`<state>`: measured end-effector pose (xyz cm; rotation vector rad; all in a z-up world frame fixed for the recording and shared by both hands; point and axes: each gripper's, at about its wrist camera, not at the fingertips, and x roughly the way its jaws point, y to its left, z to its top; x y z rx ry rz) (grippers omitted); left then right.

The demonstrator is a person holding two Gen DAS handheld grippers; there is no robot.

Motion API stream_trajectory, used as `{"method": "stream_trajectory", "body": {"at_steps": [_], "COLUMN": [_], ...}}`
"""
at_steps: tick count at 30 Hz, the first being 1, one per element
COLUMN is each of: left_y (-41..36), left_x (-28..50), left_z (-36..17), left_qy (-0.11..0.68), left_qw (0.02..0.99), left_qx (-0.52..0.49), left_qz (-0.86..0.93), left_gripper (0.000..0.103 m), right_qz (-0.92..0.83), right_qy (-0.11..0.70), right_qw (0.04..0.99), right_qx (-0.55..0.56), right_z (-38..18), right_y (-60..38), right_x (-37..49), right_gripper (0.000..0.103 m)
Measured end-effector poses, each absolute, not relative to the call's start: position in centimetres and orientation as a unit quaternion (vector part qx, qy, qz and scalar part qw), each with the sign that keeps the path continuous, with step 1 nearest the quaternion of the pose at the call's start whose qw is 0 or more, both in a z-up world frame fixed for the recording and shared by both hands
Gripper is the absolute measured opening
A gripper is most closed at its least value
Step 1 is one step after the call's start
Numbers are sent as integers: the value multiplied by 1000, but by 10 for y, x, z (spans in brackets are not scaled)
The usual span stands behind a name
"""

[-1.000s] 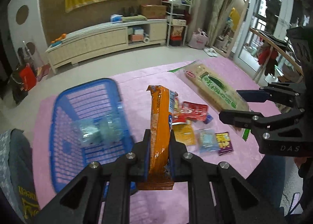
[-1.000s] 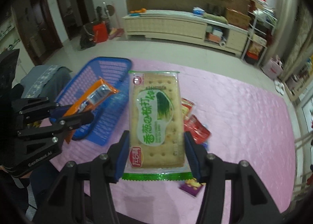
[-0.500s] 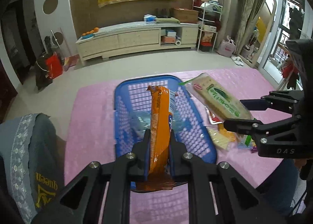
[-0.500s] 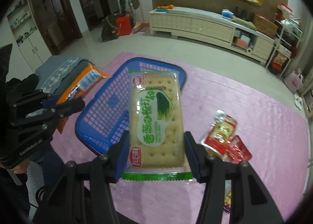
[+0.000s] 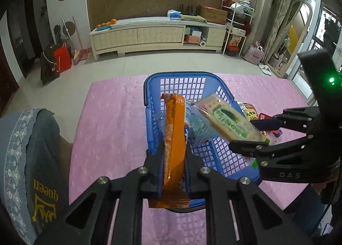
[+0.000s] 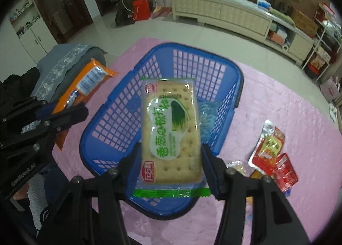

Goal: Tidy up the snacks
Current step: 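Drop the cracker pack in the basket with the right gripper while the left carries the orange pack, then lower the orange stick pack into the basket and open the left gripper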

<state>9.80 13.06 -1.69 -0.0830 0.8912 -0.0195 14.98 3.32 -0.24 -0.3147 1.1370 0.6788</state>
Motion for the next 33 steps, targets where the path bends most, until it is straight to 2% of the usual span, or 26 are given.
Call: {"method": "stream_trajectory", "body": {"at_steps": [15, 17, 18, 19, 20, 33], "left_y": [130, 129, 129, 129, 129, 107], "left_x": [96, 95, 95, 96, 96, 108], "left_z": [-16, -16, -15, -15, -15, -14], "left_qy": [429, 430, 431, 431, 431, 434], "left_qw": [902, 902, 901, 901, 901, 900], "left_qx": [-49, -46, -46, -48, -49, -31], "left_qz": [-11, -9, -9, -9, -9, -28], "left_gripper": [14, 14, 14, 14, 14, 14], "right_qz": [295, 304, 307, 301, 295, 266], "right_qy": [544, 544, 543, 541, 535, 530], "right_qw": [776, 774, 775, 778, 785, 803], "right_qx": [-123, -108, -103, -103, -103, -46], "right_z": [-14, -12, -10, -8, -5, 5], "right_y": [31, 27, 25, 22, 19, -30], "right_x": [151, 150, 150, 149, 148, 166], "right_gripper": [60, 63, 69, 82, 86, 88]}}
